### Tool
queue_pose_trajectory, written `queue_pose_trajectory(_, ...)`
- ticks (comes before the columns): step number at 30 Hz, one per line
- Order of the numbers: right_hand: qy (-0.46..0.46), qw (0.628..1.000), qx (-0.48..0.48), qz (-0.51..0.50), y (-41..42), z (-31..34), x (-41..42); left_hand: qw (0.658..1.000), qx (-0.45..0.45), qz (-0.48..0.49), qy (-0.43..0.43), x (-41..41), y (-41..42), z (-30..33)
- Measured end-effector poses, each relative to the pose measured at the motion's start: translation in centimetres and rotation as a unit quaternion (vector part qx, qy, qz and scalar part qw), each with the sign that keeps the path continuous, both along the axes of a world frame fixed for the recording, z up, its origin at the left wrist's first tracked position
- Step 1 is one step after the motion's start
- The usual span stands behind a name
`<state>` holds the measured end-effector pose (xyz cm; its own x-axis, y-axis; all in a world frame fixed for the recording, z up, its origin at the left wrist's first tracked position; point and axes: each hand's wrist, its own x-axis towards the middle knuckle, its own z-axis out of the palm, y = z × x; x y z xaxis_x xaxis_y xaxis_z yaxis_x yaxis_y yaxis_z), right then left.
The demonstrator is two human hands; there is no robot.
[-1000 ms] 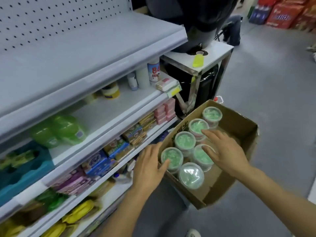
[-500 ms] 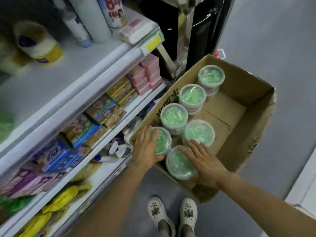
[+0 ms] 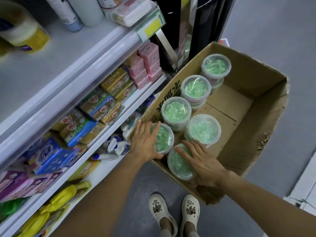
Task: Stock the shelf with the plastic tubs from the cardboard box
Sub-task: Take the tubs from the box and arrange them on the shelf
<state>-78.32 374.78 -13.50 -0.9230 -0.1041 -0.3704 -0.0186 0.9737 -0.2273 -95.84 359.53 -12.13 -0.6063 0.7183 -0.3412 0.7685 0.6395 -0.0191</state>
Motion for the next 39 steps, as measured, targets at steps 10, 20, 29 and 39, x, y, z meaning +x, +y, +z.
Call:
queue_pose_trajectory(10, 0.027, 0.972, -0.182, -0.145, 1.4, 8.3, 0.1, 0.967, 0.155, 0.145, -0.140, 1.1, -1.8, 6.4)
queue_pose_trajectory(20, 0.056, 0.914, -0.345, -0.205, 3.3, 22.7, -3.9, 0.905, 0.274, 0.278, -0.168, 2.7, -7.6, 20.7)
queue_pose_trajectory(29, 0.094, 0.921, -0.361, -0.115, 0.6, 34.9, -6.8, 0.860, 0.374, 0.321, -0.131, 4.5, -13.2, 32.5)
queue_pose_trajectory(39, 0.193, 0.904, -0.379, -0.052, -7.2, 45.3, -13.5, 0.810, 0.470, 0.348, -0.044, 4.6, -20.4, 44.1)
